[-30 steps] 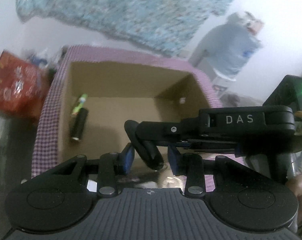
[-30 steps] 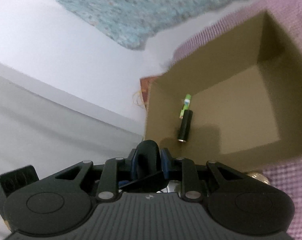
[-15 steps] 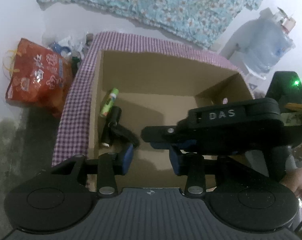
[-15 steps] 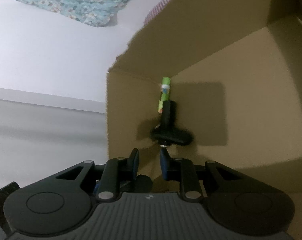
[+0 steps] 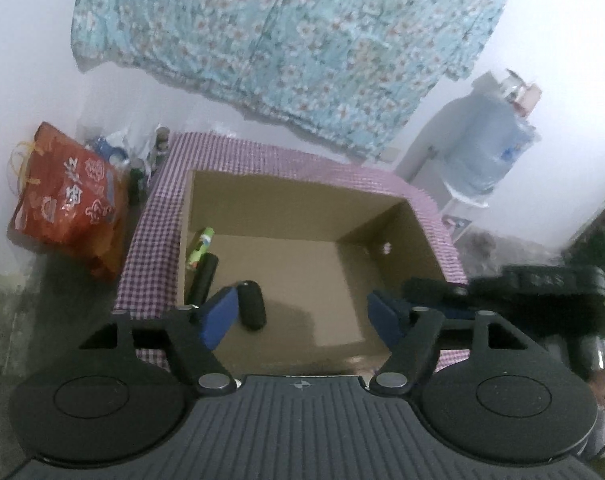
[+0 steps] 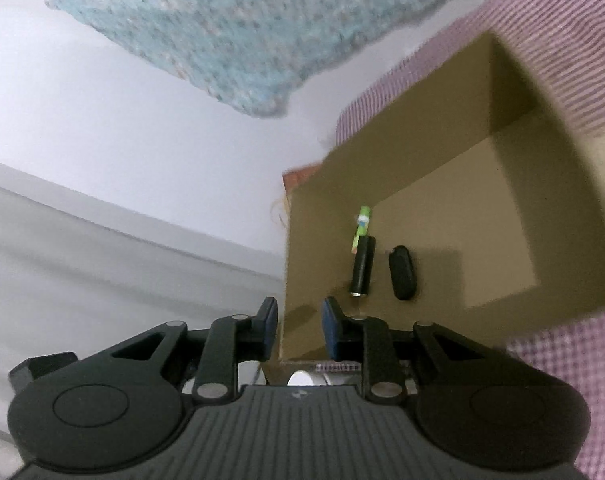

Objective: Organize rigid objects
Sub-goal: 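Bring the right gripper back toward the lilac cup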

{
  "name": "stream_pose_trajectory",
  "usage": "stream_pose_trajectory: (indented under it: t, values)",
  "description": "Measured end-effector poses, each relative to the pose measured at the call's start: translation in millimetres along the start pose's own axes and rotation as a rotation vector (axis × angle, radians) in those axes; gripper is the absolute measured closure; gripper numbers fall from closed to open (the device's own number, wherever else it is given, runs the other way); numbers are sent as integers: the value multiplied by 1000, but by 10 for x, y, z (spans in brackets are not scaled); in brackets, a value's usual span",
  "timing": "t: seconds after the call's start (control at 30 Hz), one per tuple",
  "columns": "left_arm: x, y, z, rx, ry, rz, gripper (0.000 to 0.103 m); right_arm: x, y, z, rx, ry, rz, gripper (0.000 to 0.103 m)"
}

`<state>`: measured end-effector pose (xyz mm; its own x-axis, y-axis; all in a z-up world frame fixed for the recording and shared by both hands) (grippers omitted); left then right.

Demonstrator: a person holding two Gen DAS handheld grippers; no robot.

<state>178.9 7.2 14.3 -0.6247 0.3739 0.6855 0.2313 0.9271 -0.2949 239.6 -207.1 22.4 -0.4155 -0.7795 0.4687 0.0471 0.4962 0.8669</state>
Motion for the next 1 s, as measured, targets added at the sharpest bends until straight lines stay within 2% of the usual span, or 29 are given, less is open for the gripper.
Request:
stream_pose_trajectory:
  t: [0.13,0.27,0.43,0.5,0.57,0.67,0.73,0.83,1.0]
  values:
    - [94,-79,165,-8,6,12,19,439,-85,273,-5,-92,11,76]
    - [79,-207,441,-45,47,35,9,701,-355,606,-49,-137,73,75]
    - [-194,-441,937,-130,172,54,8,733,-722,969,-56,-119,208,75]
    - [-357,-522,1136,-178,240,41,8,686,-809,1063,-32,-97,268,75]
    - [-473,-574,1274,-208,271,28,8,641,-888,1153,2,-75,319,75]
    - [-626,-651,1409,-233,302,41,11,509,-915,1208,61,-53,379,75]
    - [-730,-683,1505,-250,331,47,22,386,-917,1200,93,-34,401,75]
    - [-870,-713,1645,-256,378,62,29,217,-944,1191,135,-4,421,75]
    - [-988,-783,1770,-236,424,95,33,16,-990,1178,223,38,482,75]
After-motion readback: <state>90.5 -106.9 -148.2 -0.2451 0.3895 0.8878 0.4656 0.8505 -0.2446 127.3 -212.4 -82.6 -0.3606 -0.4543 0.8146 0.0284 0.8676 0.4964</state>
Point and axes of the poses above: each gripper's, at about its wrist camera, not at the fingertips, and x roughly against the way its jaws point, y to its left, z to its underside, the point moved 8 cm from there along -x, roughly the way its jaws point, and after that the axes turned 3 degrees about -x, right-handed, at the moved point
